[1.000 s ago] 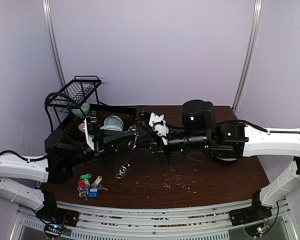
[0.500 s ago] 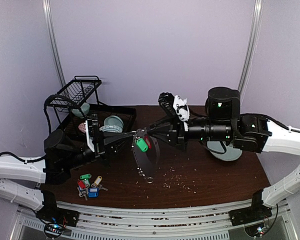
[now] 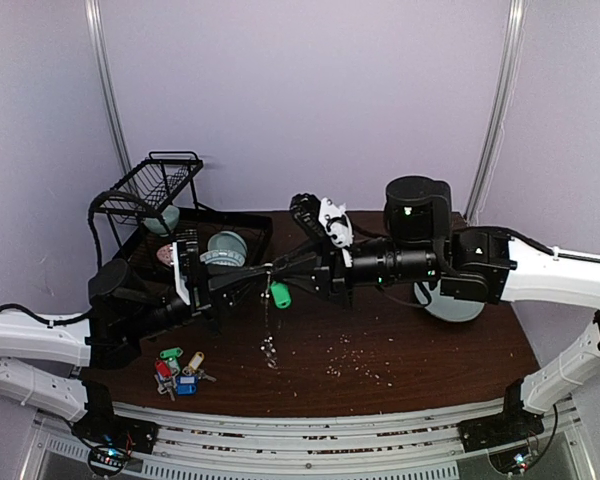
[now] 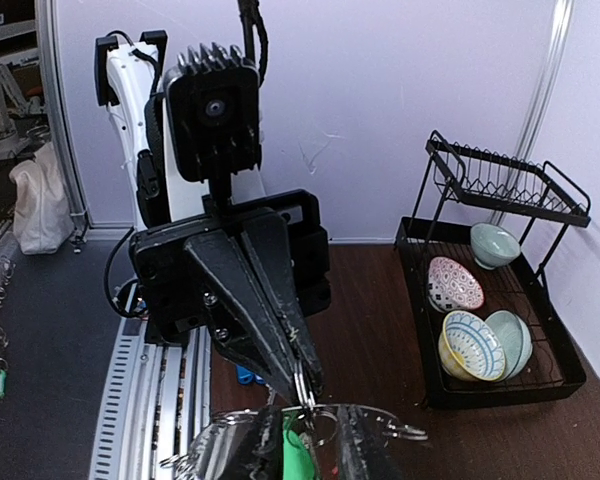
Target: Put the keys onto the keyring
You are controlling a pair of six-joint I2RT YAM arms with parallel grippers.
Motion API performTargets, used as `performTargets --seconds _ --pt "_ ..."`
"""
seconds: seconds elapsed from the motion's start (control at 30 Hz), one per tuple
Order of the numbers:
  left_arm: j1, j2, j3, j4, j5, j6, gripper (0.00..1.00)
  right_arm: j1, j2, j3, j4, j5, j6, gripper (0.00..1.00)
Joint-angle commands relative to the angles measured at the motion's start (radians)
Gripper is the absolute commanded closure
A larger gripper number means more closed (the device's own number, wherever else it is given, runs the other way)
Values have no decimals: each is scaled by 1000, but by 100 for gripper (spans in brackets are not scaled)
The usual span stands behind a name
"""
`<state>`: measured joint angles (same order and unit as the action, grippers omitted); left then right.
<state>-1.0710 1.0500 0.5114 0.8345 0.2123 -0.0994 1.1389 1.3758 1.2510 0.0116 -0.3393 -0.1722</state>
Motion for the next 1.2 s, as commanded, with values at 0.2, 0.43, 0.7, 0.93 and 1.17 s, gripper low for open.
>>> performTargets --seconds 0.2,0.43,0.7,0.93,1.17 --pt "-6 -24 -8 56 -1 7 100 -1 20 34 37 -46 10 100" --pt "-5 -47 33 -123 -11 17 84 0 4 102 -146 -27 -73 100" --pt "-6 -111 92 -379 -58 91 78 1 51 272 -429 117 -98 100" --pt "-6 -136 107 -441 -97 65 57 5 110 331 -449 261 121 100" --pt "-6 -78 111 -467 -228 69 49 22 138 321 -368 273 205 100"
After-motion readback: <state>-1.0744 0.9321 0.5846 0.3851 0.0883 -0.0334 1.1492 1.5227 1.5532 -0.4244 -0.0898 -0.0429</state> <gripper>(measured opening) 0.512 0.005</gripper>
